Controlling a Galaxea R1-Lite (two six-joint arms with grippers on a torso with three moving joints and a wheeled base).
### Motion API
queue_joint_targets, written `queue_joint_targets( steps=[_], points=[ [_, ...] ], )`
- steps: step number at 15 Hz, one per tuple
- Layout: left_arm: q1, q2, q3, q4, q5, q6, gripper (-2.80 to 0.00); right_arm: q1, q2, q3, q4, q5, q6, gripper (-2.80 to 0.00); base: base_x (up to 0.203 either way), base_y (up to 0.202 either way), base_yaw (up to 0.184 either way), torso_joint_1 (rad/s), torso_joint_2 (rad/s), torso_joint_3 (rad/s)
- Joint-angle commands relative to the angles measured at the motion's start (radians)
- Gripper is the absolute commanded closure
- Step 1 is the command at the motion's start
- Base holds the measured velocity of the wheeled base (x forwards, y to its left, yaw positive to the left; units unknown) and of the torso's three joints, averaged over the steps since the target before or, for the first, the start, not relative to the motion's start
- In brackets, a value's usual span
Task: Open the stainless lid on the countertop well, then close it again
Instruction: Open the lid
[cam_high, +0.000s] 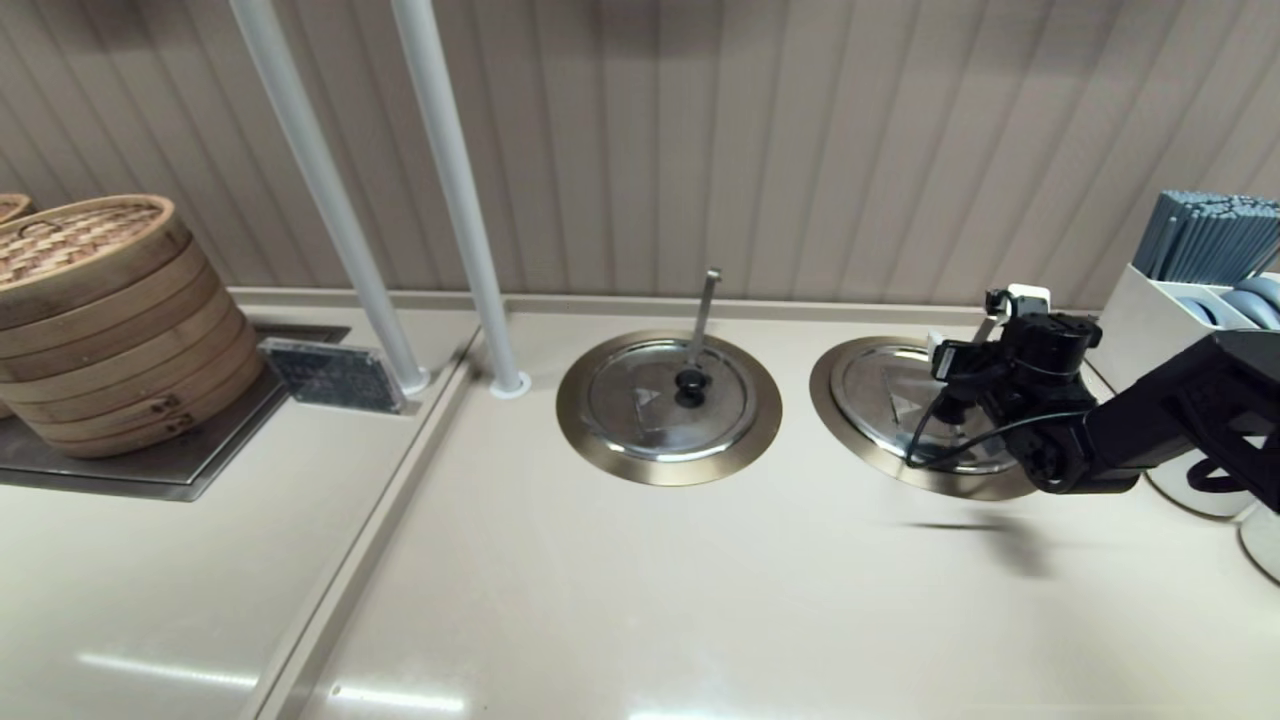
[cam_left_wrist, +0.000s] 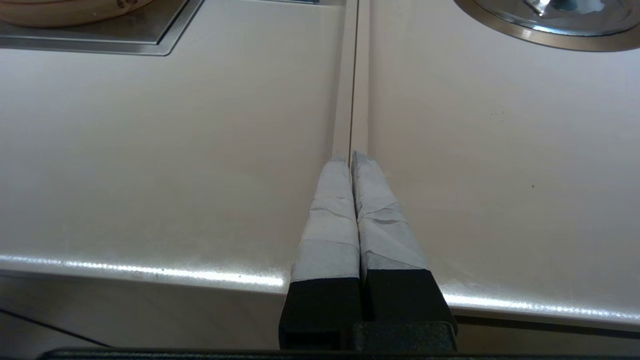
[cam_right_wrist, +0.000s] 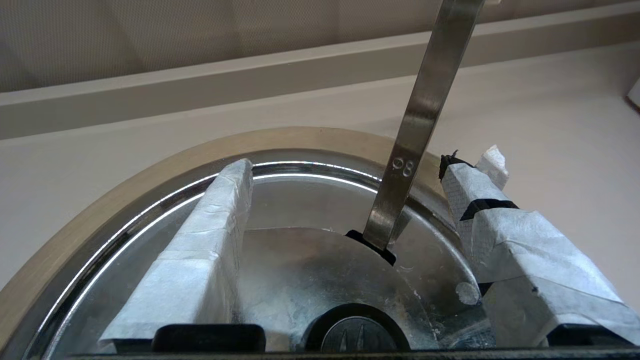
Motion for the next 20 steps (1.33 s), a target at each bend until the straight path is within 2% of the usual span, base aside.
queue_joint_targets(
  steps=[1, 7, 11, 13, 20],
  points=[
    [0.0, 0.0, 0.0, 0.0, 0.001, 0.0, 0.0, 0.008, 0.033, -0.014, -0.006, -0.002, 0.002, -2.8, 0.0, 0.0, 0.0, 0.0, 0.0, 0.0],
    [0.0, 0.0, 0.0, 0.0, 0.001, 0.0, 0.0, 0.012, 0.054, -0.023, -0.007, -0.008, 0.008, -2.8, 0.0, 0.0, 0.0, 0.0, 0.0, 0.0],
    [0.0, 0.0, 0.0, 0.0, 0.001, 0.0, 0.0, 0.029, 0.048, 0.033, -0.036, -0.046, 0.008, -2.8, 0.0, 0.0, 0.0, 0.0, 0.0, 0.0],
    [0.0, 0.0, 0.0, 0.0, 0.001, 0.0, 0.0, 0.031, 0.048, 0.069, -0.082, -0.049, 0.005, -2.8, 0.0, 0.0, 0.0, 0.0, 0.0, 0.0],
    [0.0, 0.0, 0.0, 0.0, 0.001, 0.0, 0.0, 0.052, 0.036, 0.107, -0.084, -0.049, 0.018, -2.8, 0.0, 0.0, 0.0, 0.0, 0.0, 0.0]
  ],
)
